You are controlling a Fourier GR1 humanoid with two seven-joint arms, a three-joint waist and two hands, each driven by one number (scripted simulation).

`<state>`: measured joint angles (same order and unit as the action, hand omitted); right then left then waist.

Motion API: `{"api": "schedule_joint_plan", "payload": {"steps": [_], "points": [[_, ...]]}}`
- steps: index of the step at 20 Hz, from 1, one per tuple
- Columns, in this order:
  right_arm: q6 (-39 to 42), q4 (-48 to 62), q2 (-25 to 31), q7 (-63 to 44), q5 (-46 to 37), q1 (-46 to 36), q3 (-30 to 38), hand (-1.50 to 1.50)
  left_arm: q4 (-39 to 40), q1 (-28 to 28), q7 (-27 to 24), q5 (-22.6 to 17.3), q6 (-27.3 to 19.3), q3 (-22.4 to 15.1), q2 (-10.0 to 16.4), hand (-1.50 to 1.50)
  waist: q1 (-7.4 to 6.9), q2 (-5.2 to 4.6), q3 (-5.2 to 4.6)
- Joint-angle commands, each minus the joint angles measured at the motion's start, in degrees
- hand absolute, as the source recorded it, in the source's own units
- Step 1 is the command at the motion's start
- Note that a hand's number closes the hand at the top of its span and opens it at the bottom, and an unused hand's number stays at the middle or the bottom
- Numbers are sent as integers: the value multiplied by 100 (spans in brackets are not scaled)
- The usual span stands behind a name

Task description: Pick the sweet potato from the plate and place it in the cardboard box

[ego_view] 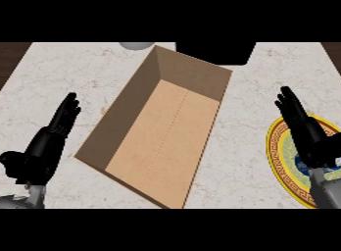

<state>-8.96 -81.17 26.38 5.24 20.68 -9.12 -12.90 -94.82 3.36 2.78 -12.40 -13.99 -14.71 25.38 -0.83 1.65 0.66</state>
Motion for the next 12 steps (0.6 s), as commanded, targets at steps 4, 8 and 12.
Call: {"api": "schedule_joint_plan", "payload": {"steps": [4, 8, 12], "points": [[2462, 284, 1342, 432, 616, -209, 342, -150, 662, -18, 216, 653, -406, 592, 699, 0, -13, -221, -41], [2449, -305, 2746, 1144, -1560, -609, -165, -150, 822, -194, 341, 722, -407, 541, 794, 0, -184, -87, -127], [3195, 1094, 2626, 3263, -1324, 223, -29, -150, 1037, -147, 318, 852, -600, 745, 873, 0, -10, -302, 8]]}}
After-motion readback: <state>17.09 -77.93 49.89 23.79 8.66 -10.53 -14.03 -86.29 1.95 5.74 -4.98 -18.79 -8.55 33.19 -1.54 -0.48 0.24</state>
